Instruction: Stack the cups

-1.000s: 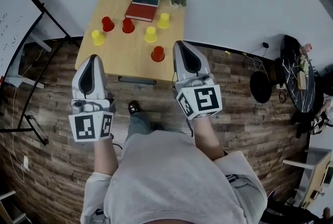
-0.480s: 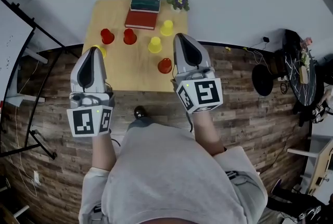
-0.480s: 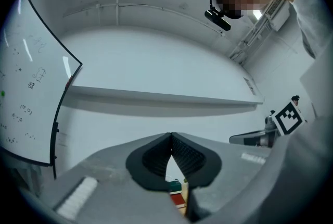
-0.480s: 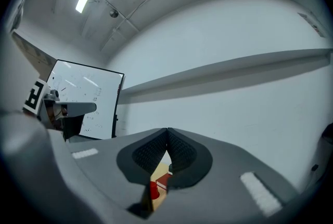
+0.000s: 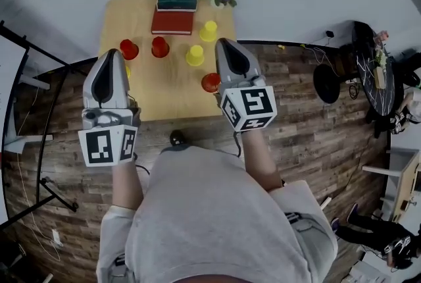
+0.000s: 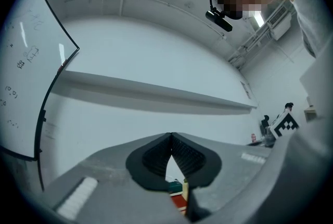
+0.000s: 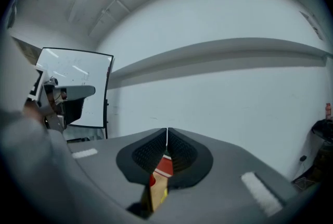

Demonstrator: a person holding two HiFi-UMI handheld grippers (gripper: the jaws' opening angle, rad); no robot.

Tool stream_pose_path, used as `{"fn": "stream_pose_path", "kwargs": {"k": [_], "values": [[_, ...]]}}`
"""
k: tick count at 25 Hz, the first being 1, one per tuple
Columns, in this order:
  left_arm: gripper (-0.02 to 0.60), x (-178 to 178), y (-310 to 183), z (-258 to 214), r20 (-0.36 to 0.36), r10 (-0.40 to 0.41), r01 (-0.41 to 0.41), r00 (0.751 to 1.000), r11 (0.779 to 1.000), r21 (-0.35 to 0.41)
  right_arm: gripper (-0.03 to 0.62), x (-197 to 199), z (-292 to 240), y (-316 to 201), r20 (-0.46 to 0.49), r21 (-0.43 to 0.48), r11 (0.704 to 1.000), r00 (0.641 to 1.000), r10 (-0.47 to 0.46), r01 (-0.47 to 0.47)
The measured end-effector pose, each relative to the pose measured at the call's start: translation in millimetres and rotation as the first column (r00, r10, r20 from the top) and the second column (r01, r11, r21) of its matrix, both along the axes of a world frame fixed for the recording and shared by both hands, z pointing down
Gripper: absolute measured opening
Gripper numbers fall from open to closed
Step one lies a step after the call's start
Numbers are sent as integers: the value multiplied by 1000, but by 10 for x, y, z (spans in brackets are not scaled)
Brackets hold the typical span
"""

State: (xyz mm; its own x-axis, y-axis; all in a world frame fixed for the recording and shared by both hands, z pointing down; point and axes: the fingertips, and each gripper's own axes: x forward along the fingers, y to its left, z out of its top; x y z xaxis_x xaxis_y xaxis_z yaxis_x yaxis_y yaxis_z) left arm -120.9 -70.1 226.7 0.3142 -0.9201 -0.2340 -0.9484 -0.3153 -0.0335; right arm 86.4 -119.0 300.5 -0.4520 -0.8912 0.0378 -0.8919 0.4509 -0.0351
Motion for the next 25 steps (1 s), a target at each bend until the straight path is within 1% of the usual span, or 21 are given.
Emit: {"fn": "stream_pose_path", "kwargs": {"k": [3,6,10,14,17,21,25], "values": [[5,-7,-141,95,-5,26,-26,1000,999,-21,34,4,368,-67,-28,-93,996,1000,12,-14],[5,18,-262,205,-10,52,-52,999,997,-48,68,67,780,-93,-63,-188,981,997,32,-43],[5,82,-377,362,-16,86,-87,996,993,-84,115,178,1320,-47,-92,-306,949,994,53,-79],[5,143,-457,491,-17,109,-110,994,987,-117,174,254,1790,46,-114,-414,906,992,51,-94],[5,160,-496,568,-14,116,-117,993,984,-137,214,290,2074,104,-134,-469,877,990,47,-105],[5,143,-512,649,-8,117,-117,993,980,-158,267,291,2402,170,-175,-521,845,984,34,-122],[5,78,-515,712,-3,107,-106,994,979,-173,281,276,2699,213,-227,-566,812,974,17,-146]]}}
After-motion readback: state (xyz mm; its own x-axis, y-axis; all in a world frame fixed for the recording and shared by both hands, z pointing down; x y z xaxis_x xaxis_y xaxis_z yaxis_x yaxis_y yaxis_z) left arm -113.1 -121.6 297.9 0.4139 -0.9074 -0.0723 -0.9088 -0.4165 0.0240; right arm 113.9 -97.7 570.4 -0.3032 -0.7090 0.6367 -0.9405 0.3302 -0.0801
